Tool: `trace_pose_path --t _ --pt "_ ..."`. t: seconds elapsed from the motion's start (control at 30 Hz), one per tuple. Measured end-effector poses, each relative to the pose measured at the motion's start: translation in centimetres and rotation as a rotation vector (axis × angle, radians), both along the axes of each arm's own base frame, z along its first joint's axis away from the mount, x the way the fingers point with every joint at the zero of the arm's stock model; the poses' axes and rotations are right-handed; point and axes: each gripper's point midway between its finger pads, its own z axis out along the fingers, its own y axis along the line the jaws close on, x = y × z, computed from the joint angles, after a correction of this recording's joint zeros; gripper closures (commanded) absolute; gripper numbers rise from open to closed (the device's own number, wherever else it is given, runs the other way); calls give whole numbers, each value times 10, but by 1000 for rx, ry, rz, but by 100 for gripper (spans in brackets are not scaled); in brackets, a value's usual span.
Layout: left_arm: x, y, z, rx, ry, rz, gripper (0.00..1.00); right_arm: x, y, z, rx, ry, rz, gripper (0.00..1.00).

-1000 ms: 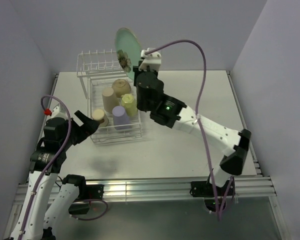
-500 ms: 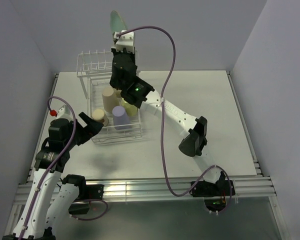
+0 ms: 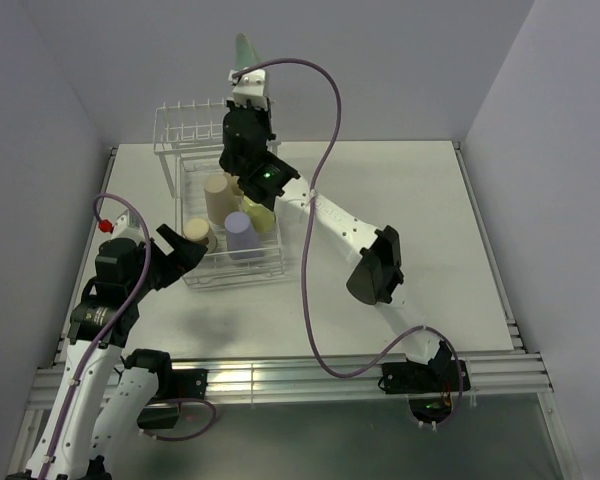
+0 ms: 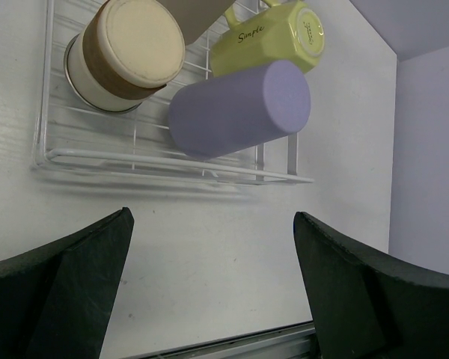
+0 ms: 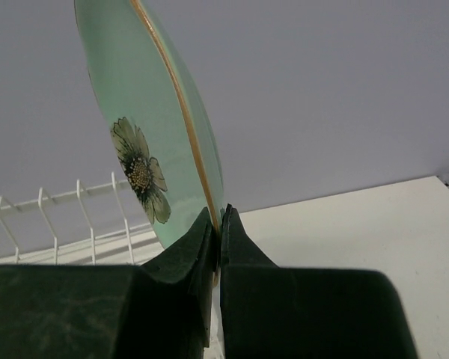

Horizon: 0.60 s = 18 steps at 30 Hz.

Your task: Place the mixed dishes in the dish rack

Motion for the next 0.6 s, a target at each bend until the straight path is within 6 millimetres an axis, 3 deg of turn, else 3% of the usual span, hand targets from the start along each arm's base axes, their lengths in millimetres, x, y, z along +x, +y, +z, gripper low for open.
trace_pose_path --t 0.2,0.6 --pt "-1 0 2 -1 -7 0 5 8 15 -30 -38 32 9 100" --pt "-1 0 2 1 -11 -1 5 9 27 -45 -28 30 -3 100"
